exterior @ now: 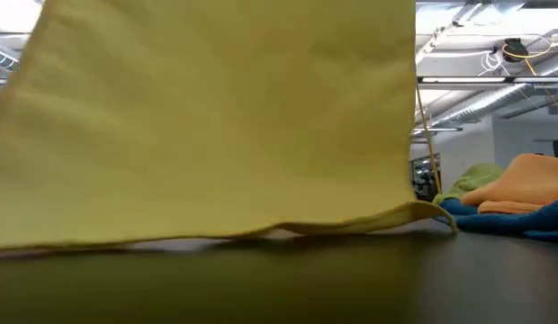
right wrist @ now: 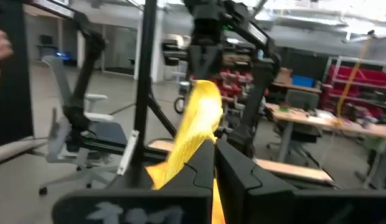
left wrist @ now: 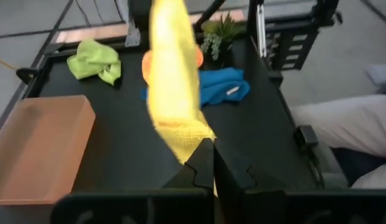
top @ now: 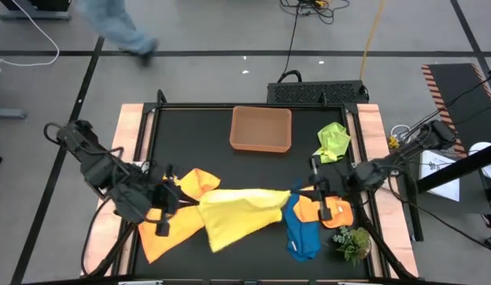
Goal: Fold microfiber towels
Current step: Fold the yellow towel
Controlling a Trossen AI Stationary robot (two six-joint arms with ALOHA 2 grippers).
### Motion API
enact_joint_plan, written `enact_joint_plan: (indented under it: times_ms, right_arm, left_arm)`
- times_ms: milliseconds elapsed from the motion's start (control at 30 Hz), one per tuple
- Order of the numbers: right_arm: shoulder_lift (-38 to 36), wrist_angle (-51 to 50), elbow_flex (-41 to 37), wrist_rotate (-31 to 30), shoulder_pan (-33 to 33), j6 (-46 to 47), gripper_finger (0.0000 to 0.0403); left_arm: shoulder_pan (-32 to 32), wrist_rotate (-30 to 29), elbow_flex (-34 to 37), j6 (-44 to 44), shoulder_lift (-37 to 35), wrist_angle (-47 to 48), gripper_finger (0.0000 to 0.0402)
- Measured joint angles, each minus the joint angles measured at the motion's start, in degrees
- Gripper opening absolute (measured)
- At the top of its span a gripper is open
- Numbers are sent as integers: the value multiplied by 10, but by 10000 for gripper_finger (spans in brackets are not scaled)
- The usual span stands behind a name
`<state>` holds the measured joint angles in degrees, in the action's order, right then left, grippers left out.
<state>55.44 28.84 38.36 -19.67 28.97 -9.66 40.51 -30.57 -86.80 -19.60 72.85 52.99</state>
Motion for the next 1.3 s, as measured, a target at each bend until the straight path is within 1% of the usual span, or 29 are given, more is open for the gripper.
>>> enact_joint_plan:
  times_ms: [67,133,200,267,300,367,467,733,800,900,967,1133,1200,1300]
  right_arm:
    - [5,0,9,-10,9,-9,0]
    - [9,-20,16,-53,10,-21,0]
    - [10,-51,16,-107,4,-30,0]
    - [10,-85,16,-160,-11,-30,0]
    - [10,-99,16,-176,-19,-27,0]
    - [6,-121,16,-187,-37,-19,0]
    - [3,-129,16,-195,-63,-20,0]
    - [0,-190,16,-196,-147,-12,0]
    - [2,-207,16,-190,-163,1,0]
    - [9,-226,12,-160,-171,21,0]
    - [13,-226,2,-145,-168,35,0]
    - [30,-229,-32,-113,-152,67,0]
    - [40,-226,-48,-94,-146,85,0]
    - [55,-207,-74,-67,-137,114,0]
  left_arm:
    - [3,-26,0,7,-13,8,2]
    - [-1,-53,0,11,-24,33,2]
    - [-18,-69,0,3,-29,65,2]
    - [-41,-70,4,-11,-28,91,2]
    - [-52,-68,12,-16,-28,94,2]
    - [-77,-53,34,-15,-28,94,2]
    - [-113,-26,73,-11,-28,89,2]
    - [-210,32,175,56,-29,25,2]
    - [-231,37,193,60,-29,24,3]
    - [-252,38,218,60,-29,19,2]
    - [-254,38,239,71,-30,-5,2]
    - [-240,70,322,133,-28,-146,1]
    - [-232,83,358,145,-27,-202,1]
    - [-214,83,404,146,-27,-266,1]
